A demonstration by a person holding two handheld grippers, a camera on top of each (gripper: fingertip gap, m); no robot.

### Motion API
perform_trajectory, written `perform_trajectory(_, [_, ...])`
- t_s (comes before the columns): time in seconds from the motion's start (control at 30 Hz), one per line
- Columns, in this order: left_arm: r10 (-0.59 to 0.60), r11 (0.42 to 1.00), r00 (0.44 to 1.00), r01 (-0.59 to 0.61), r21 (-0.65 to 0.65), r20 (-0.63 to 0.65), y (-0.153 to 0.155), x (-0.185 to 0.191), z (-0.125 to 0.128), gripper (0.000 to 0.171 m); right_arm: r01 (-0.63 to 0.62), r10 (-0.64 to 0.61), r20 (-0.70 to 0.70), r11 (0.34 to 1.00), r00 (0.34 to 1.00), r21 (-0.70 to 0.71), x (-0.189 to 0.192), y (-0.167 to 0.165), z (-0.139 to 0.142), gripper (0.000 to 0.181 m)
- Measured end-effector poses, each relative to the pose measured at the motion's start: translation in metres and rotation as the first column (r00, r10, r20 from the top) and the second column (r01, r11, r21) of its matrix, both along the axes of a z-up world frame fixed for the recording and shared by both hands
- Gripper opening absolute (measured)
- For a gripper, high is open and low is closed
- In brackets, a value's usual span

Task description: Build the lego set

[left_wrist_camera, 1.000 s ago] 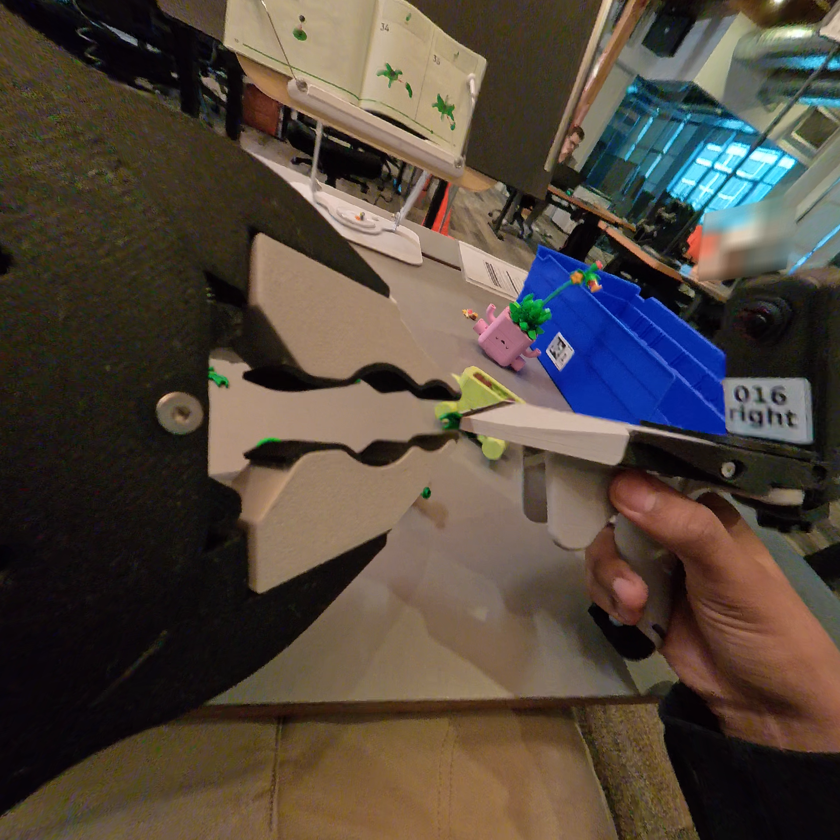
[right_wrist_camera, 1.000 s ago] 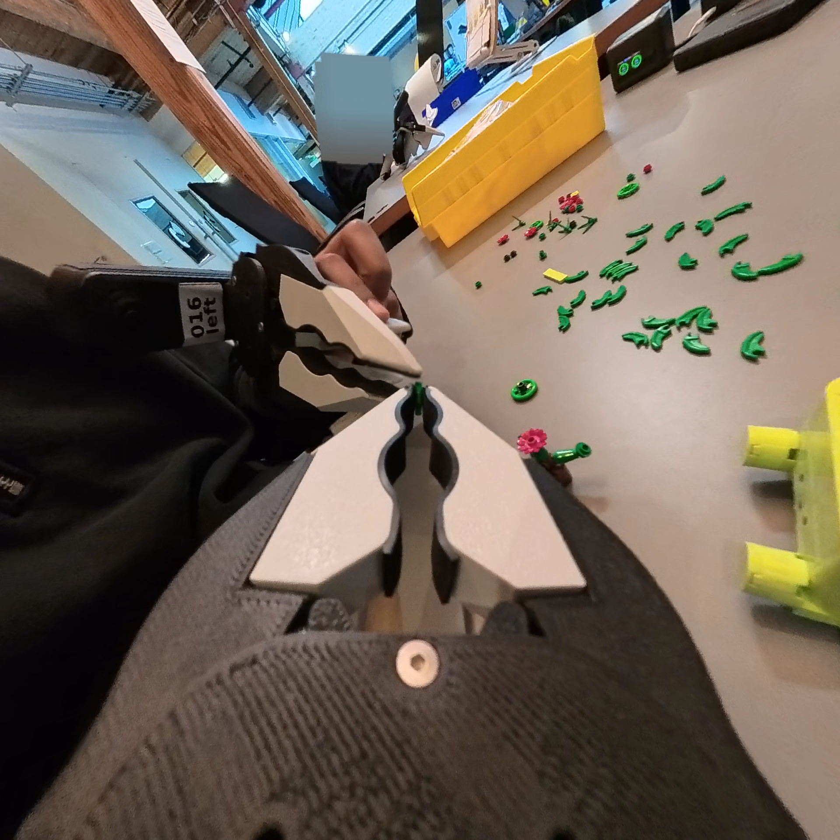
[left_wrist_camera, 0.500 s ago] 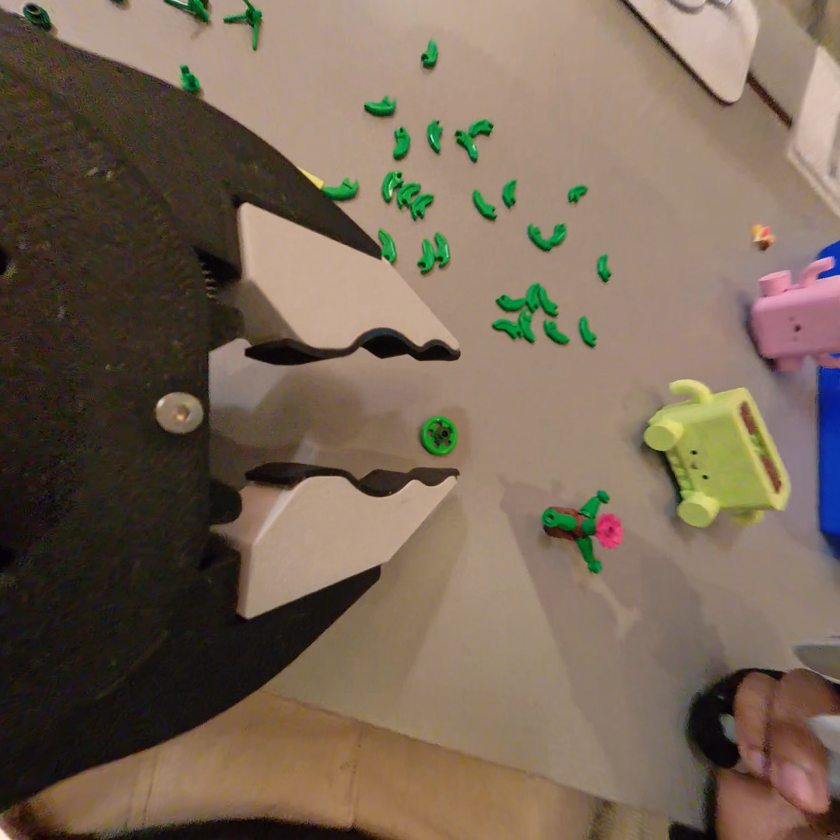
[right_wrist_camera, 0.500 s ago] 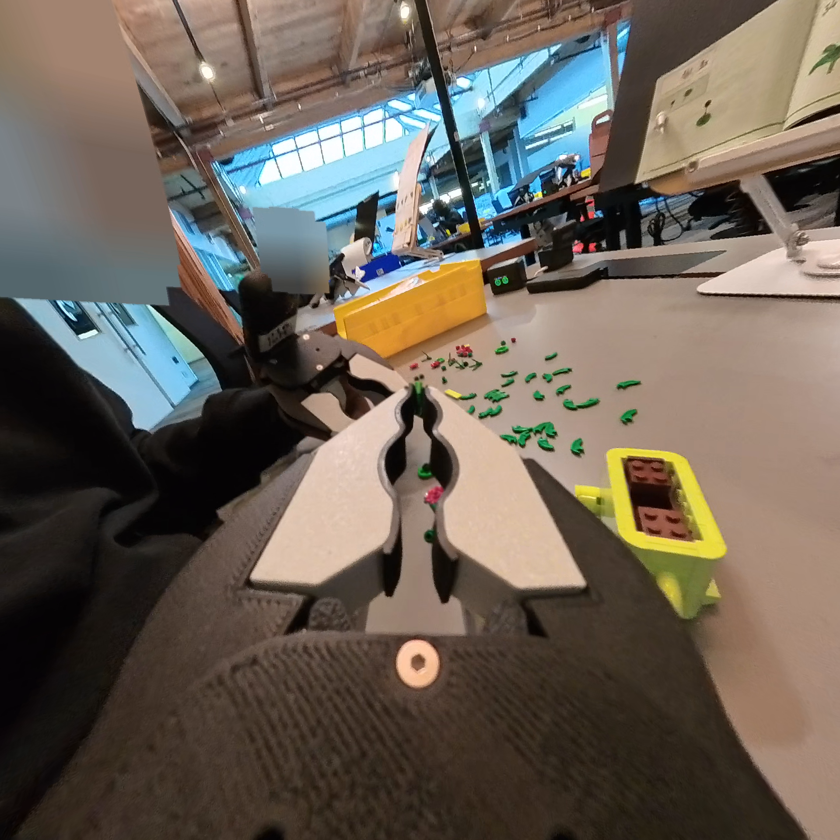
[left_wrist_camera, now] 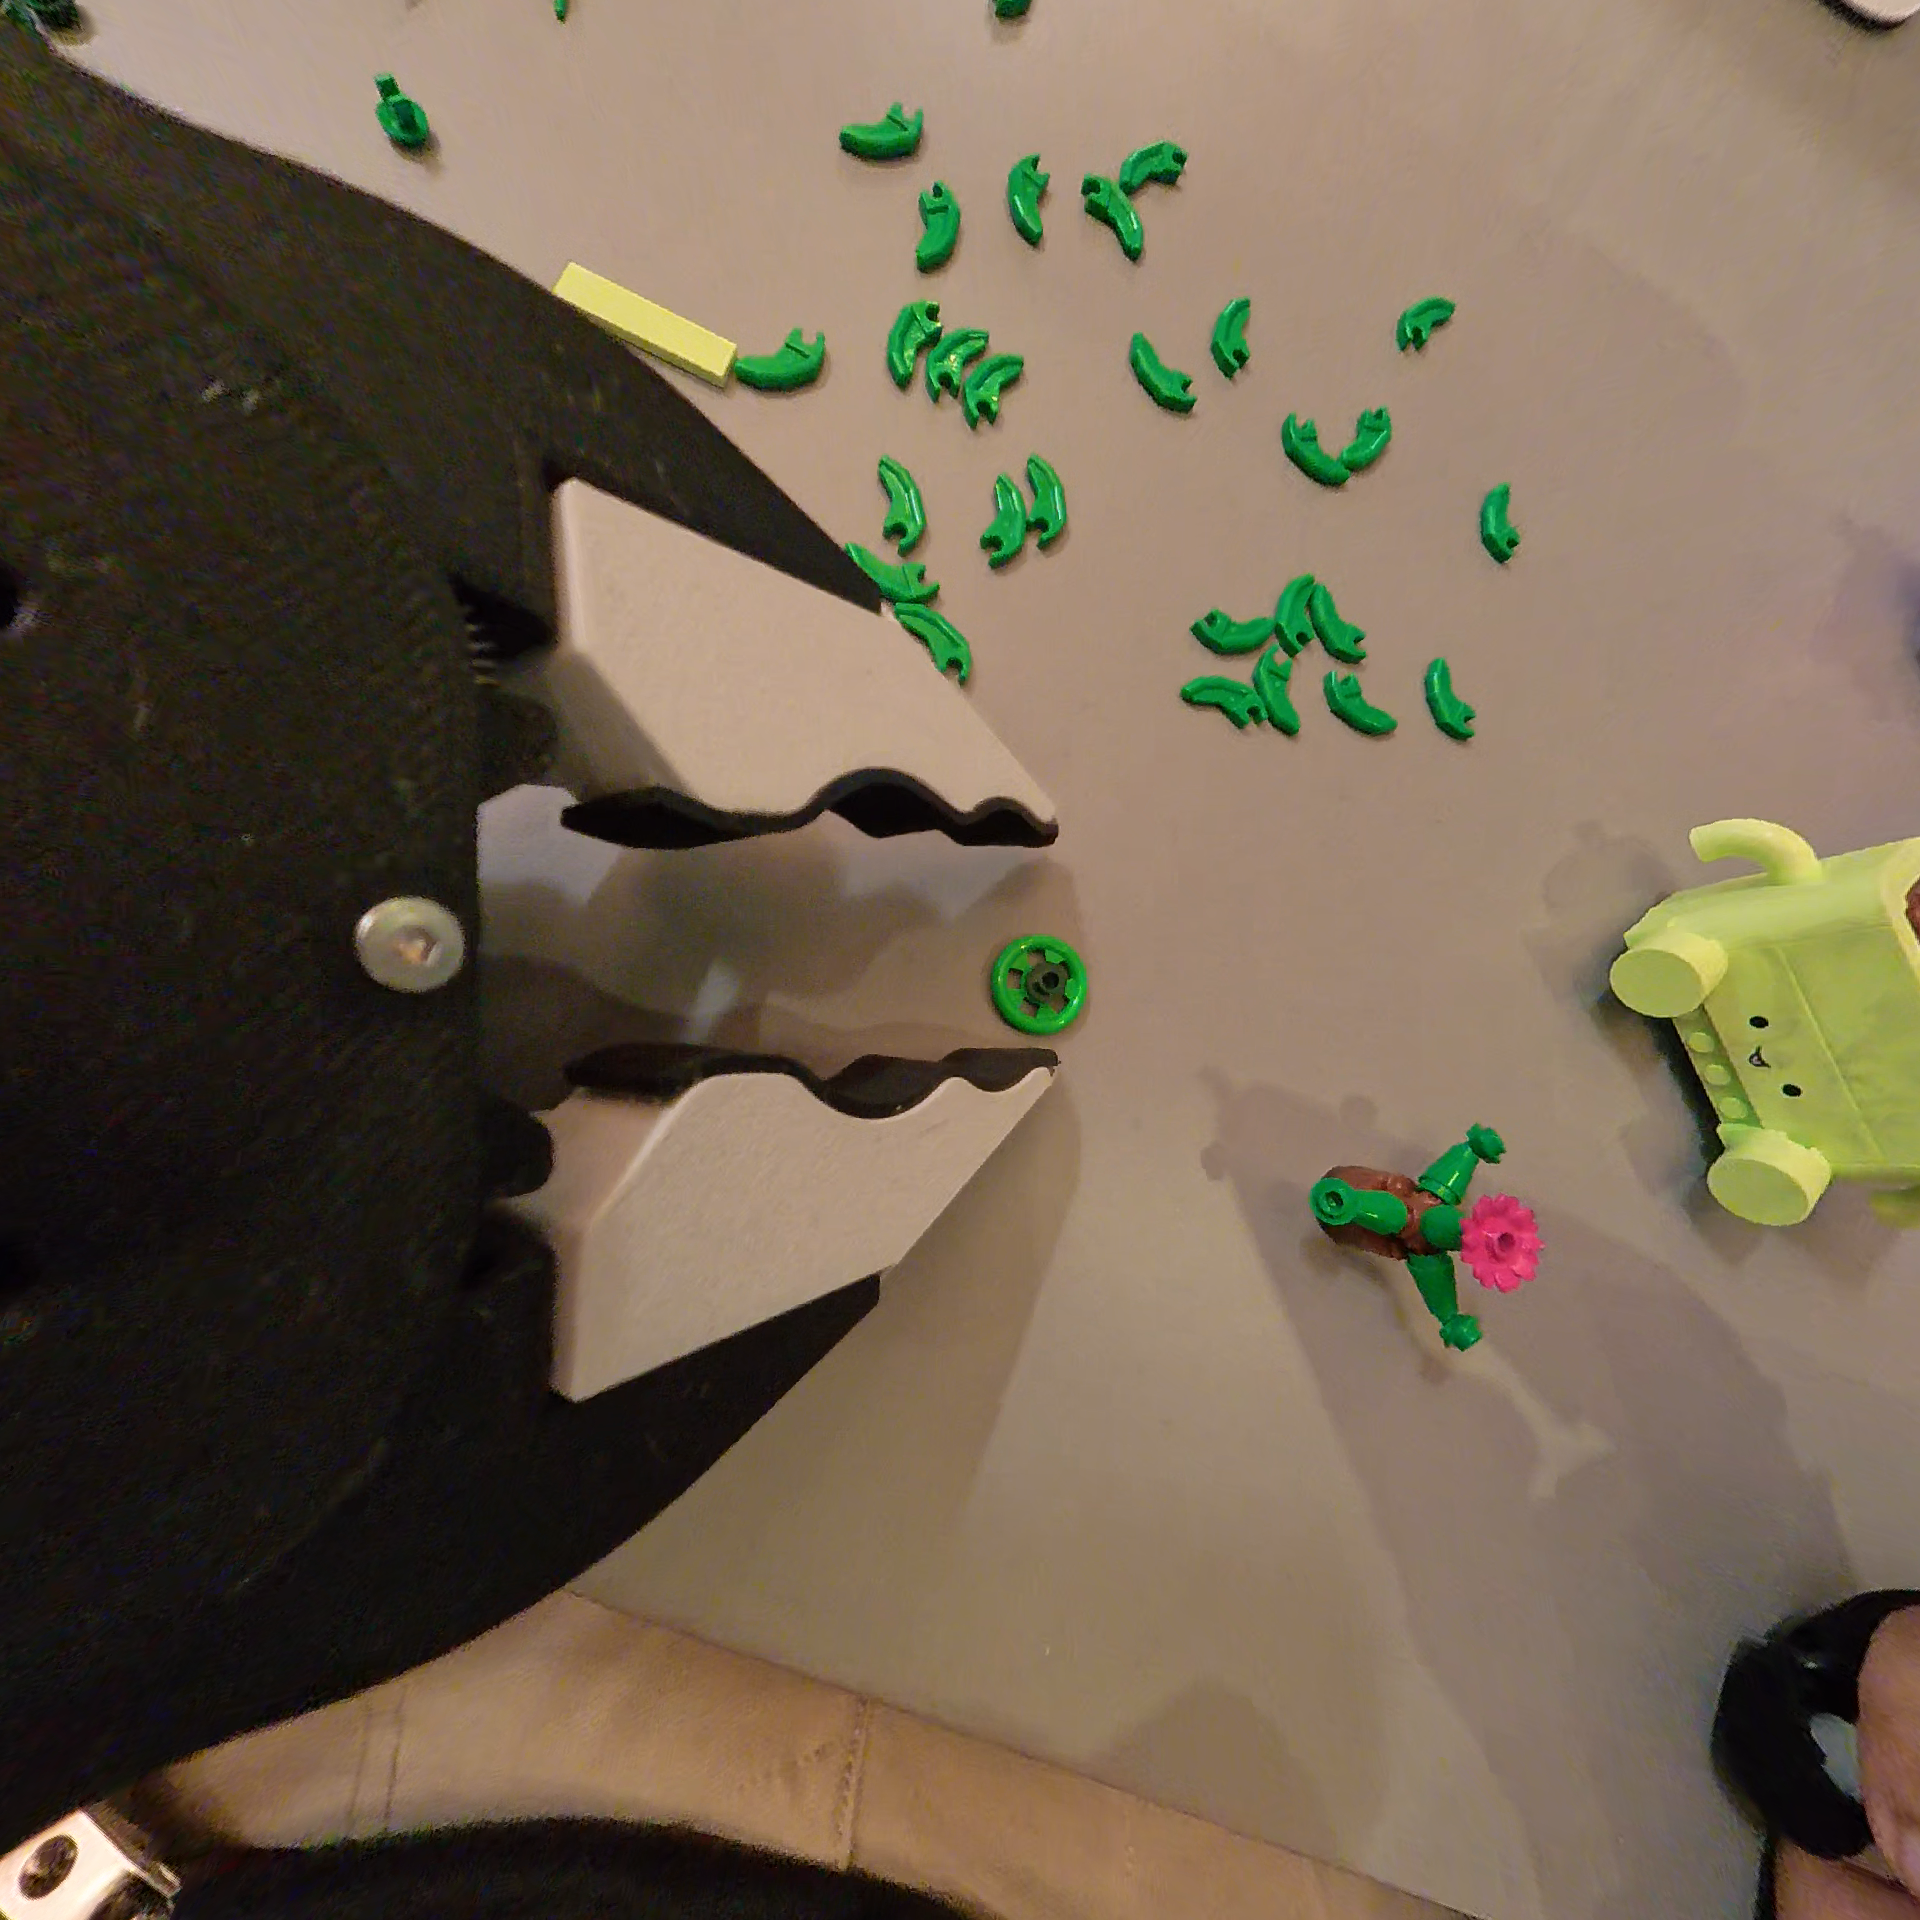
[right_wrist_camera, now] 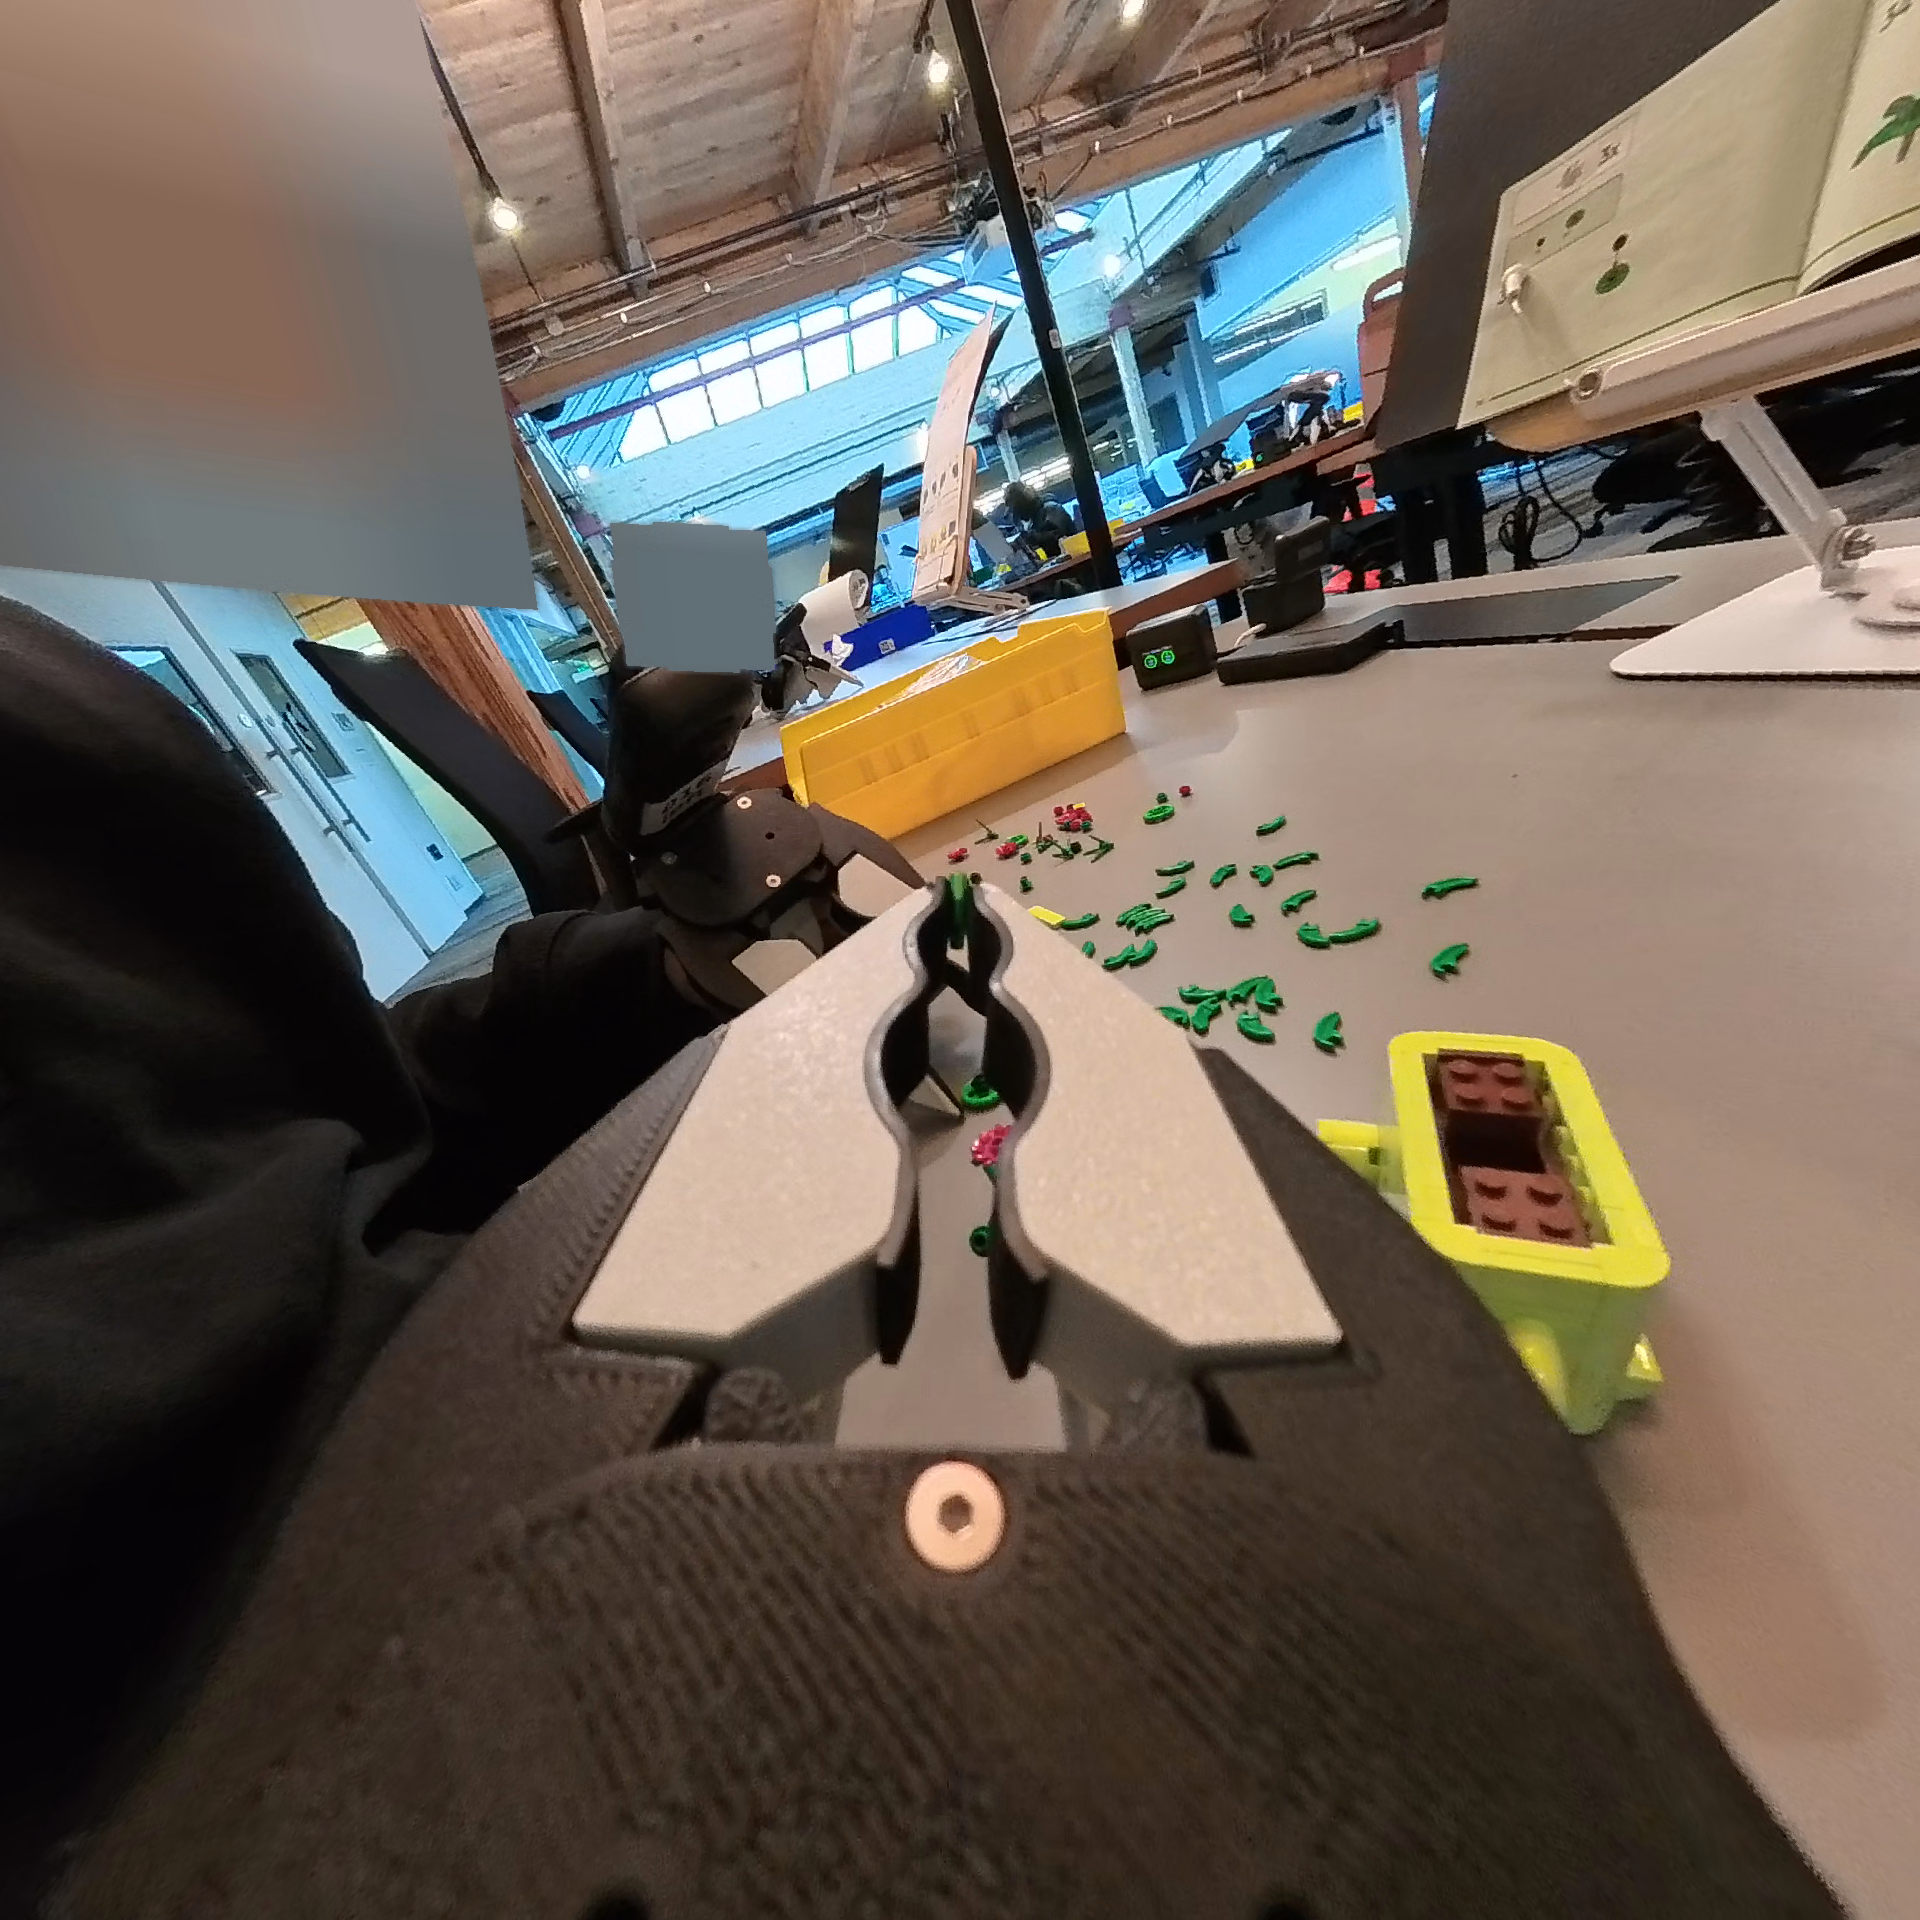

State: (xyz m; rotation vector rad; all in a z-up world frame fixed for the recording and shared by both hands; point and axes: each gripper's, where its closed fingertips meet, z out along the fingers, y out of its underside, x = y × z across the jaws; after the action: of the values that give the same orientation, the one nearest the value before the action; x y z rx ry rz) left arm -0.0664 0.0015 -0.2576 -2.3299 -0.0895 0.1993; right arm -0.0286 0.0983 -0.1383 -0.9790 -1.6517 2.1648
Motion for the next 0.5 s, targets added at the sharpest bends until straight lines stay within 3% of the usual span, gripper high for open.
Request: perform_trajectory(0.5, [-0.013, 1.0, 1.0, 0.013, -0.004, 0.009, -0.0004, 0.0021, -0.0006, 0.032, 0.014, -0.013, -0.018, 0.999, 1.0, 0.032, 0.0004, -0.0031, -0.0005, 0.0])
